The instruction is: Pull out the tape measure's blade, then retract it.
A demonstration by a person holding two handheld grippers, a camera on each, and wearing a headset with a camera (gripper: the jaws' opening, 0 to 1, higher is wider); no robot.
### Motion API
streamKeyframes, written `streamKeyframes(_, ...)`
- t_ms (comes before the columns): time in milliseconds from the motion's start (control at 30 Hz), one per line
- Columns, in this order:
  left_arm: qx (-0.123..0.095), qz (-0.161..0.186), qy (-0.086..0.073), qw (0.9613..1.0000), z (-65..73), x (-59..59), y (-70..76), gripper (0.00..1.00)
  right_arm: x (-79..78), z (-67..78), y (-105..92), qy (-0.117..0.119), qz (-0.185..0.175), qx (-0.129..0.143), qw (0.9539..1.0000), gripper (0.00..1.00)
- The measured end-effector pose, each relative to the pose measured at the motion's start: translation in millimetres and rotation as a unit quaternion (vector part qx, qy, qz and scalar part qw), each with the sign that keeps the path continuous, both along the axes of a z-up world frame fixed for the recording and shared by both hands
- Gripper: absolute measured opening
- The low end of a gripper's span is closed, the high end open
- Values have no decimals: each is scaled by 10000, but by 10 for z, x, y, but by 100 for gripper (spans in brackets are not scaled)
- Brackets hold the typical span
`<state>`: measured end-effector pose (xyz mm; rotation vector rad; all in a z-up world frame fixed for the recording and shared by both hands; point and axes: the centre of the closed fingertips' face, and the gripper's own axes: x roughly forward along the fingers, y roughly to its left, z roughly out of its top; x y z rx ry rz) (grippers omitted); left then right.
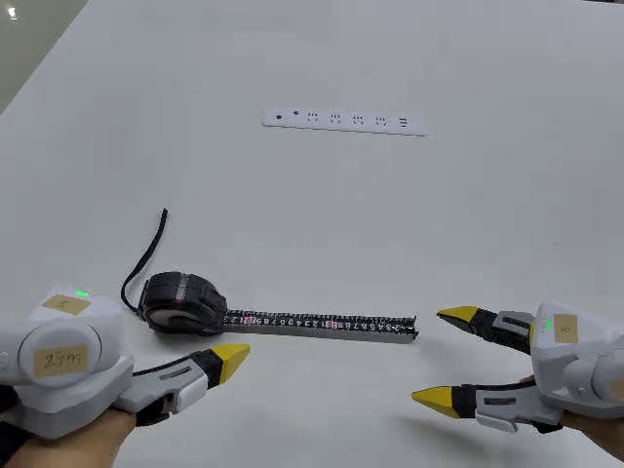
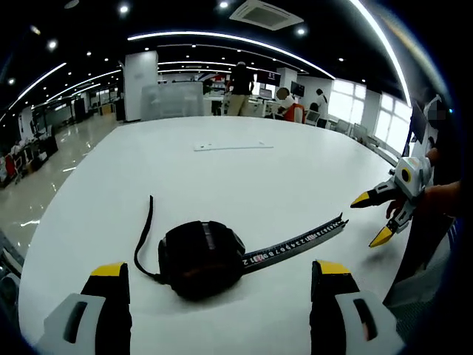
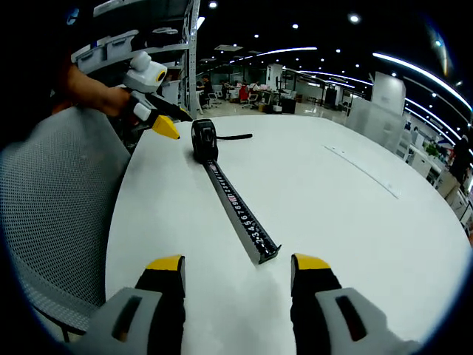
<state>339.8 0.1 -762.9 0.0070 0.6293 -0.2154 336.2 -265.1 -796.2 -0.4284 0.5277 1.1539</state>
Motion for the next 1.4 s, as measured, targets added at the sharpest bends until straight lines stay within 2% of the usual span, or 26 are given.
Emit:
streamKeyframes(67,8,62,-22,10000,-19,49,3,100,36,-32,-6,4,28,-27,10000,53)
streamKeyframes(133,-87,134,-53,9999,-37,102,-1,100,72,-58,-6,-7,55,-45,10000,50)
streamKeyframes(267,-35,264,-56,9996,-88,179,26,99,125,-101,11,-17,138,-88,9999,44)
streamKeyframes(467,-25,405,24,9992,-203,252,30,96,212,-146,75,-25,286,-118,9995,37)
streamKeyframes(633,0,465,117,9988,-308,262,7,94,263,-188,125,10,353,-128,9993,32)
streamKeyframes(933,-33,662,175,9976,-418,301,24,89,311,-266,156,68,451,-161,9988,22)
streamKeyframes(1300,-120,1016,167,9946,-419,372,62,80,357,-276,145,40,445,-134,9989,14)
streamKeyframes(1400,-126,1101,212,9936,-437,389,71,79,363,-278,141,11,463,-129,9988,13)
